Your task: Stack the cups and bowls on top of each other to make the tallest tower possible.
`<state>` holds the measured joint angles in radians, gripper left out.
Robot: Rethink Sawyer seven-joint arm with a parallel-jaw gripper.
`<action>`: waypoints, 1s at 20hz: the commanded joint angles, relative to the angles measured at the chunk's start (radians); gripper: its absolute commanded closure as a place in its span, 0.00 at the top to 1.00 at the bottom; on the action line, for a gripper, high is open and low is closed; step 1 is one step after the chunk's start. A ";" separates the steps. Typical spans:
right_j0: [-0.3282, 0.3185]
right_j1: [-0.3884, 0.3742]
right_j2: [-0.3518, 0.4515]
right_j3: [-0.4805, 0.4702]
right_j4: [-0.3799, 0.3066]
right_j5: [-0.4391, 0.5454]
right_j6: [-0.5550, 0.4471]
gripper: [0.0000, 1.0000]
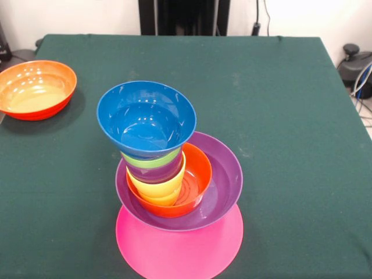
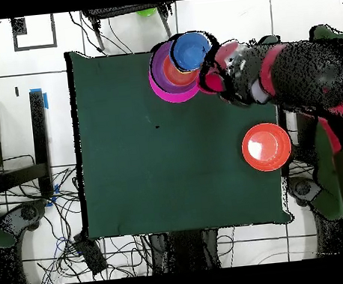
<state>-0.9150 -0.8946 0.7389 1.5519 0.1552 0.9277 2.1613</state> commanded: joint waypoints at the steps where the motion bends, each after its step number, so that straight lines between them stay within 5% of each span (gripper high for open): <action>1: 0.117 0.123 -0.055 -0.184 0.027 0.129 0.123 0.00; 20: 0.269 0.384 -0.124 -0.559 0.104 0.187 0.209 0.00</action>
<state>-0.6986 -0.6319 0.7001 1.1383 0.2441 1.0011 2.1683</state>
